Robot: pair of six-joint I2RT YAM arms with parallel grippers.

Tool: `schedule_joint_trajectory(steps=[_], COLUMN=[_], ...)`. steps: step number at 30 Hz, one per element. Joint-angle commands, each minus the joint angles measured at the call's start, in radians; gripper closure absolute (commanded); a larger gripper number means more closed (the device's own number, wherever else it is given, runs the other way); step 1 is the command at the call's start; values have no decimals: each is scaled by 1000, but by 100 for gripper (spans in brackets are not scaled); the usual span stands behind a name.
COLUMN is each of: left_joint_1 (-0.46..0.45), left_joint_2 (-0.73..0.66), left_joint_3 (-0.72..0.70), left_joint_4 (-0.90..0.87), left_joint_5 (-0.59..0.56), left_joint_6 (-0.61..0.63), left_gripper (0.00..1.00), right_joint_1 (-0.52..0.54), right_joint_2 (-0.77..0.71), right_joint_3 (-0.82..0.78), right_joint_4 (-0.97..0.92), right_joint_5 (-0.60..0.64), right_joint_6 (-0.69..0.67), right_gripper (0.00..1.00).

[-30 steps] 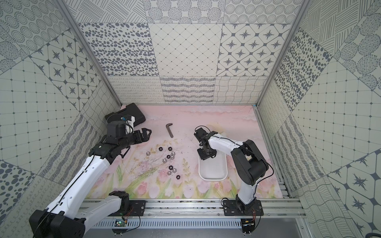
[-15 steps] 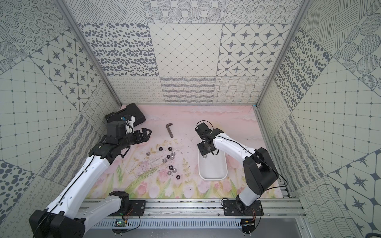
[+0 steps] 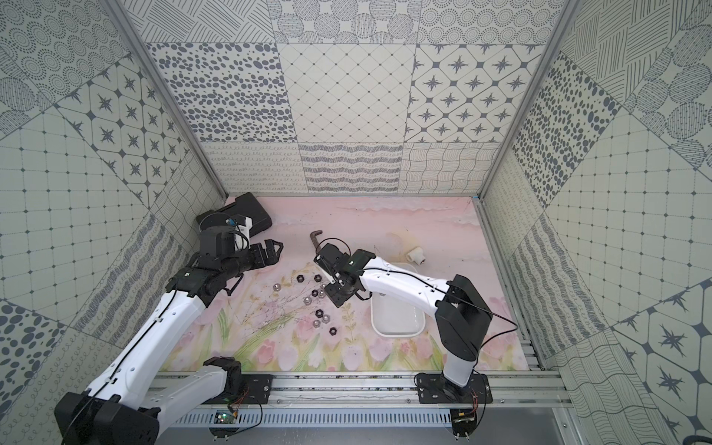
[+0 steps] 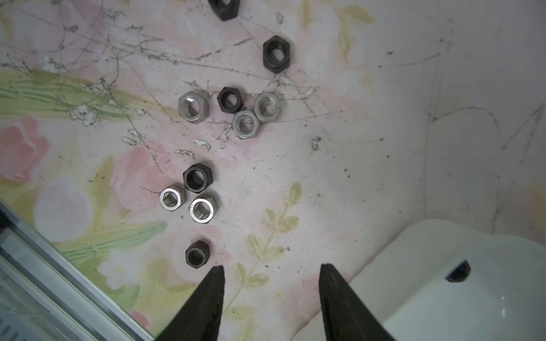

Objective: Put the nuts on the desktop into the storage box
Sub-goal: Place the nut in the storage box, then pick up the nut from the center of the board.

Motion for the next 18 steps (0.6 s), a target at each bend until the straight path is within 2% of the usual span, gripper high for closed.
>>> schedule_joint_trajectory(steps=[1,7,18], left_joint_1=[-2,-2,-3], left_joint_2=[-6,-10,-19], left_joint_3=[1,-1,-8], left_joint_4=[-10,-11,-10], left_joint_5=[-6,-9,-12], left_joint_6=[0,0,2], left_gripper=[1,1,1], right_joint_1=[46,109,124], right_joint_2=[52,132,228], right_joint_3=[26,46,85], right_joint_4=[2,43,51], right_joint_5=[-30,-55,-33], right_joint_6=[-10,4,4], right_gripper=[44,43,43])
